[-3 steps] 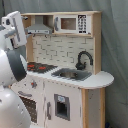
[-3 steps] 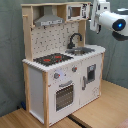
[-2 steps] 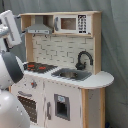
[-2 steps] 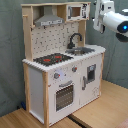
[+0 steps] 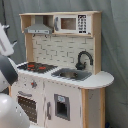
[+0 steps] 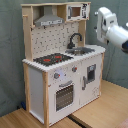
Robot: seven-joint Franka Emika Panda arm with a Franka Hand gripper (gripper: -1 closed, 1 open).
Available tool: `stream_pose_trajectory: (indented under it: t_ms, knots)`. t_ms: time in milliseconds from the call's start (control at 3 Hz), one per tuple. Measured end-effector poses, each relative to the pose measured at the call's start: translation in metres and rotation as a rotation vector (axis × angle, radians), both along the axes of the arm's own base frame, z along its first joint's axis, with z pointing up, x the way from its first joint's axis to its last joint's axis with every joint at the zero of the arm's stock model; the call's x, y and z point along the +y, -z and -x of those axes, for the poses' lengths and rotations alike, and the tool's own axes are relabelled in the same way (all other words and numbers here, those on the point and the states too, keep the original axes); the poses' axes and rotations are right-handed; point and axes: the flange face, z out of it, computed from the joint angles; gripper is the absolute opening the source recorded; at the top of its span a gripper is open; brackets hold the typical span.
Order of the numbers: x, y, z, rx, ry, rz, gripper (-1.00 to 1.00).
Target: Play with the kitchen
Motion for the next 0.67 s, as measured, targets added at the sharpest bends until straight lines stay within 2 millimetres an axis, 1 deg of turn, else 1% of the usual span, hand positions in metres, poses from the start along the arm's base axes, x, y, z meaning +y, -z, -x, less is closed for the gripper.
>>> stream_pose_trajectory:
  t_ms: [667]
  knots:
    - [0.022, 0.094, 0.027, 0.028, -0.013, 0.213, 1.00]
